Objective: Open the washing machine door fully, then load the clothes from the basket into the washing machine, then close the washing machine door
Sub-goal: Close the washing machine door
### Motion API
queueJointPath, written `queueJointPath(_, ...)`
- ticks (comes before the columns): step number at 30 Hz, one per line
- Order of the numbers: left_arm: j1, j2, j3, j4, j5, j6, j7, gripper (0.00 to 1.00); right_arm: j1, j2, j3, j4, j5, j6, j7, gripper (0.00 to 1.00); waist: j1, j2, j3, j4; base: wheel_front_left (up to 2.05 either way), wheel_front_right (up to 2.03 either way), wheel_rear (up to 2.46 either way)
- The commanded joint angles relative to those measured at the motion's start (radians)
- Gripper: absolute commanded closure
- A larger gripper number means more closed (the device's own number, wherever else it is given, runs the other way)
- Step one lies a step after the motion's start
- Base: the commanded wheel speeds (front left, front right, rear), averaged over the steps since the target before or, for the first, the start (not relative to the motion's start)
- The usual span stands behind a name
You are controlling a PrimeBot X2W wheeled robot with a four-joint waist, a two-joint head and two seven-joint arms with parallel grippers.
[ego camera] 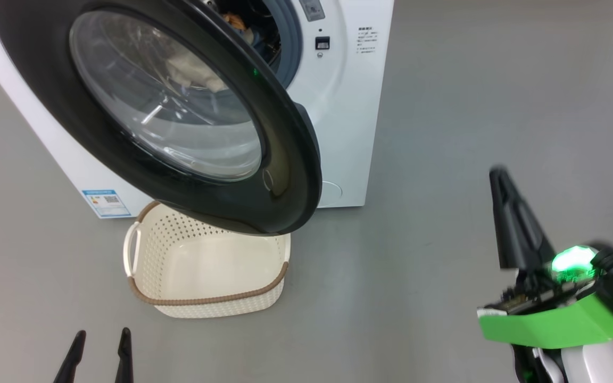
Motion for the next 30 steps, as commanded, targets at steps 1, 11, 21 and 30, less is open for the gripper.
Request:
queueJointPath(1,-0.044,0.006,0.031,-0.018,-0.006,-0.003,-0.006,0.00,-0.046,0.001,0.043,-0.062,0.012,0.002,-0.006,1.00,0.0000,-0.0001,0.001,0.006,0.00,0.00,0.00)
queueJointPath(11,-0.062,0.003,0.007,-0.011,-0.015,-0.007,-0.006,0.00,-0.182,-0.036,0.281,-0.151,0.018,0.002,-0.006,1.00,0.0000,-0.0001,0.018,0.057,0.00,0.00,0.00)
queueJointPath(21,-0.102,0.002,-0.063,-0.008,-0.027,-0.009,-0.006,0.00,-0.282,-0.065,0.626,0.118,0.037,0.002,0.019,1.00,0.0000,-0.0001,0.060,0.162,0.00,0.00,0.00)
queueJointPath(30,-0.167,0.002,-0.113,-0.014,-0.048,0.001,-0.006,0.00,-0.326,-0.069,0.655,0.342,0.062,0.002,0.001,1.00,0.0000,-0.0001,0.123,0.222,0.00,0.00,0.00)
